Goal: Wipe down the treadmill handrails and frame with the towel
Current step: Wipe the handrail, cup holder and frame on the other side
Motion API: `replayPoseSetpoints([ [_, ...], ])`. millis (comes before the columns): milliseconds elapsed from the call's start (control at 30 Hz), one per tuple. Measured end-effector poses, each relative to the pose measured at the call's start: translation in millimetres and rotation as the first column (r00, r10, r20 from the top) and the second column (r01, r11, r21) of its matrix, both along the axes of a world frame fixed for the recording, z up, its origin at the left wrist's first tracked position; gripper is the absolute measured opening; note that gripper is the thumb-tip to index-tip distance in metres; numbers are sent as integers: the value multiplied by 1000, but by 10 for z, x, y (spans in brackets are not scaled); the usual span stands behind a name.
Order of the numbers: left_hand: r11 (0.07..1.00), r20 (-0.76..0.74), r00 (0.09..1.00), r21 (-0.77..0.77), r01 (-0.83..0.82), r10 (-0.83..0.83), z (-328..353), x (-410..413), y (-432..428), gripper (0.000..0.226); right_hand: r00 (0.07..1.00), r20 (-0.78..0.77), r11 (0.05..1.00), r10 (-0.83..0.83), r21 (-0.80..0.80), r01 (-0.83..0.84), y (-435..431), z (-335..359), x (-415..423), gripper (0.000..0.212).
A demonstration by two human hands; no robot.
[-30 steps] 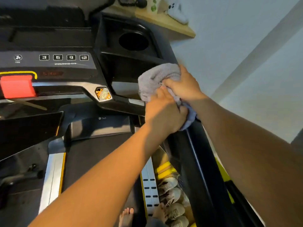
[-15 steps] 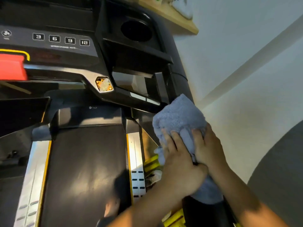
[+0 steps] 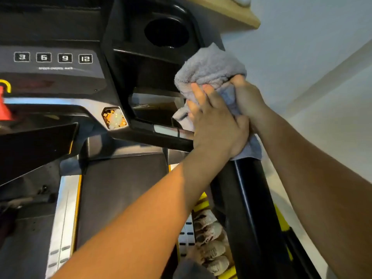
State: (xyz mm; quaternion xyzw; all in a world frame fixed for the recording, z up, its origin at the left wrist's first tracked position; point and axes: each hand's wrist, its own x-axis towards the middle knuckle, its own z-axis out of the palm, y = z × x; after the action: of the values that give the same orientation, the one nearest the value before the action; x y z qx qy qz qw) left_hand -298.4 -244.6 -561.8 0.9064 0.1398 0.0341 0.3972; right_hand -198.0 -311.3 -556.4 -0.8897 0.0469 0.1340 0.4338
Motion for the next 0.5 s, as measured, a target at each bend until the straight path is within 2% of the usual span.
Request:
replayPoseSetpoints([
  [133, 995, -28, 997, 71, -73, 76, 55, 79, -93, 98, 1000, -4, 981, -6, 195, 6, 0, 51, 54, 33],
  [233, 993, -48, 998, 113, -24, 30, 92, 71, -95, 96, 1000, 25, 957, 6, 289, -13, -30, 61, 27, 27],
  [267, 990, -60, 998, 142, -17, 25, 102, 61, -89, 94, 1000, -13, 953, 8, 302, -4, -55, 63, -6, 29],
  [400, 951, -39, 999, 306, 43, -33, 109, -60, -140, 86, 992, -122, 943, 7, 330, 34, -265, -71, -211, 67],
  [433, 946, -16, 998, 319, 65, -63, 79, -150, -167, 85, 988, -154, 945, -17, 320, 66, -315, -43, -344, 70],
  [500, 953, 27, 992, 282, 113, -125, -10, -429, -229, 83, 980, -193, 935, -43, 339, 108, -413, -7, -684, 60],
])
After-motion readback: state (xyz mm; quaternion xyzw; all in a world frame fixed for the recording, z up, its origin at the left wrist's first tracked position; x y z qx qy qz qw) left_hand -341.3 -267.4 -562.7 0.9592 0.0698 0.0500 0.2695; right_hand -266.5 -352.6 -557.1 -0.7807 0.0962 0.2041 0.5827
